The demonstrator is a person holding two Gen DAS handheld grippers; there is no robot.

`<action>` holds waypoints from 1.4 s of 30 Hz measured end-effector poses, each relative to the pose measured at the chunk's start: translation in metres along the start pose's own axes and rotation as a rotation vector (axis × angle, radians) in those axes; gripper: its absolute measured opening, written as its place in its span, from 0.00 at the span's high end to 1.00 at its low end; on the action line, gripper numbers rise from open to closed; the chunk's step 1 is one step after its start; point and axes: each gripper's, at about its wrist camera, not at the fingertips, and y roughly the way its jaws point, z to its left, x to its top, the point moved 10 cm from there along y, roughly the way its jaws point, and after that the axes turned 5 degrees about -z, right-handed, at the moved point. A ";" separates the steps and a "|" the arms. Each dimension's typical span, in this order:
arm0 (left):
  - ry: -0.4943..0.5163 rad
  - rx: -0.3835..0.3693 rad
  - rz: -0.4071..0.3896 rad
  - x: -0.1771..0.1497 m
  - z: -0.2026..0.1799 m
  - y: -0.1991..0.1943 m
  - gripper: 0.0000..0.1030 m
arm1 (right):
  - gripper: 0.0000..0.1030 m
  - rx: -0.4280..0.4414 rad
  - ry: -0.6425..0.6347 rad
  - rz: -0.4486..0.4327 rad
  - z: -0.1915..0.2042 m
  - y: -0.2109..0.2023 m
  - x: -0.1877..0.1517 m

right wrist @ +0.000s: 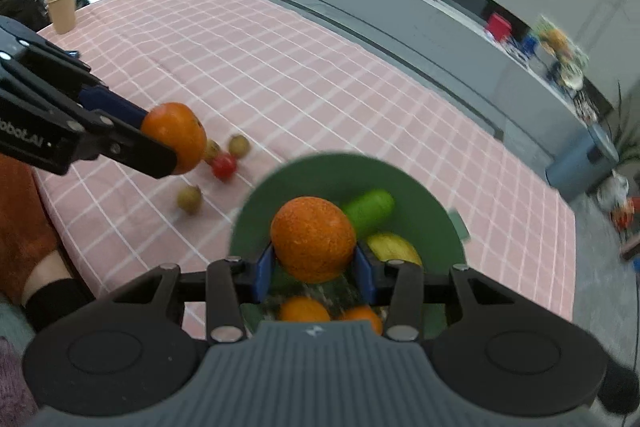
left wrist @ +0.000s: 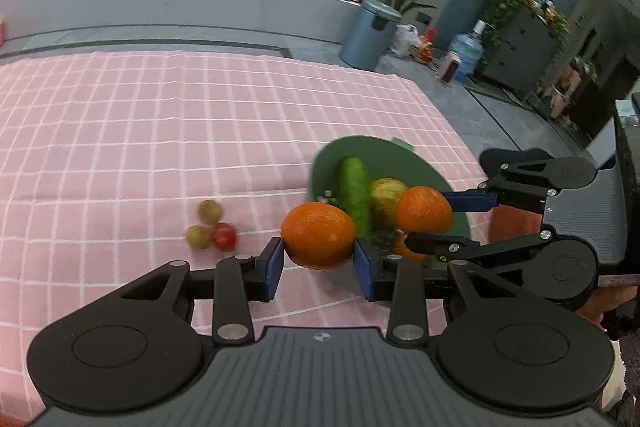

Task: Organize fruits
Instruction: 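Carry the orange in the left tool while the right tool carries its orange over the colander, then open the left tool while the right tool opens, dropping both oranges into the colander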

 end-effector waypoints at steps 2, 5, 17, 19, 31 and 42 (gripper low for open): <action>0.025 -0.017 0.008 0.002 -0.011 0.008 0.59 | 0.62 -0.006 0.029 0.013 -0.009 -0.001 -0.011; 0.068 -0.035 0.028 0.007 -0.026 0.022 0.59 | 0.62 -0.015 0.051 0.032 -0.019 0.000 -0.025; 0.173 -0.110 0.173 -0.011 -0.065 0.084 0.59 | 0.62 -0.006 0.068 0.078 -0.045 0.018 -0.054; 0.202 -0.126 0.185 -0.014 -0.073 0.091 0.59 | 0.62 -0.010 0.058 0.088 -0.052 0.022 -0.058; 0.274 -0.107 0.264 -0.026 -0.080 0.133 0.59 | 0.62 -0.005 -0.028 0.097 -0.065 0.033 -0.064; 0.263 -0.121 0.265 -0.022 -0.077 0.134 0.50 | 0.62 0.015 0.000 0.091 -0.063 0.034 -0.062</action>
